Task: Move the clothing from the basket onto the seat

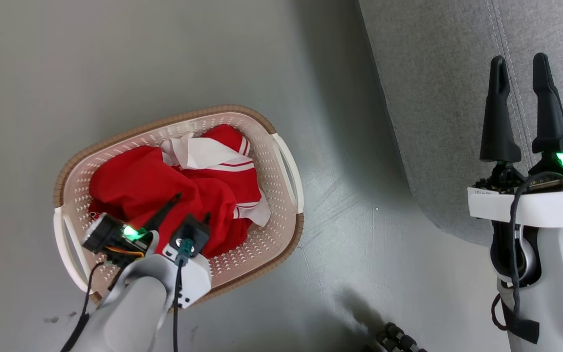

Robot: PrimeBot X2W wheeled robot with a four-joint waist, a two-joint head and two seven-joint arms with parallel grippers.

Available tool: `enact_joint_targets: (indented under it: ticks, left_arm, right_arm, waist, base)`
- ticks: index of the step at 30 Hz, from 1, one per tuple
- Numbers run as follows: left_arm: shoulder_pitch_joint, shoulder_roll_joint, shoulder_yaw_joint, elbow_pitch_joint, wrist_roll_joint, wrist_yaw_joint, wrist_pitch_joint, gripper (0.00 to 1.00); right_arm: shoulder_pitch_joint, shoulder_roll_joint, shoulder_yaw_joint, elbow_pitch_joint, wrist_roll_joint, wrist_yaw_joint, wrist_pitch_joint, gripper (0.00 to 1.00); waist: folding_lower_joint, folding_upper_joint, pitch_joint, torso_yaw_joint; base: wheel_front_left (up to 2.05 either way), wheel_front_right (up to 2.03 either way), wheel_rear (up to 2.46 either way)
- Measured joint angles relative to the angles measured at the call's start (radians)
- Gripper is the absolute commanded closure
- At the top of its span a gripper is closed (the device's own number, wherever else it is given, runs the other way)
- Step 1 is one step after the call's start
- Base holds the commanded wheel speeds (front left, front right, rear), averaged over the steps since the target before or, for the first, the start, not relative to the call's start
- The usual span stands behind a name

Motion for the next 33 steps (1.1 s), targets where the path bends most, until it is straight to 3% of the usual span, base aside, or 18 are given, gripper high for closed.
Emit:
enact_joint_targets:
  ticks: [8, 9, 12, 13, 33]
  left_arm:
    - [-0.036, 0.023, 0.024, 0.047, 0.006, 0.039, 0.031, 0.0]
    - [-0.036, 0.024, 0.025, 0.053, 0.006, 0.039, 0.037, 0.1]
    - [-0.04, 0.029, 0.025, 0.069, 0.006, 0.039, 0.046, 0.86]
    - [-0.043, 0.03, 0.025, 0.073, 0.006, 0.039, 0.047, 1.0]
    - [-0.077, -0.007, 0.035, 0.055, -0.022, 0.046, 0.008, 1.0]
  right_arm:
    - [-0.037, 0.0, 0.015, 0.007, 0.024, 0.0, 0.0, 0.0]
    - [-0.039, 0.0, 0.017, 0.008, 0.026, 0.0, 0.0, 0.0]
    - [-0.053, 0.0, 0.023, 0.013, 0.033, 0.0, 0.0, 0.0]
    - [-0.058, 0.0, 0.025, 0.014, 0.036, 0.0, 0.0, 0.0]
    - [-0.075, 0.0, 0.002, 0.051, 0.036, 0.0, 0.0, 0.0]
  waist:
    - [0.0, 0.0, 0.039, -0.027]
    - [0.0, 0.0, 0.042, -0.03]
    - [0.0, 0.0, 0.051, -0.04]
    - [0.0, 0.0, 0.053, -0.042]
    - [0.0, 0.0, 0.003, -0.026]
  base:
    - [0.0, 0.0, 0.0]
    - [0.0, 0.0, 0.0]
    - [0.0, 0.0, 0.0]
    - [0.0, 0.0, 0.0]
    - [0.0, 0.0, 0.0]
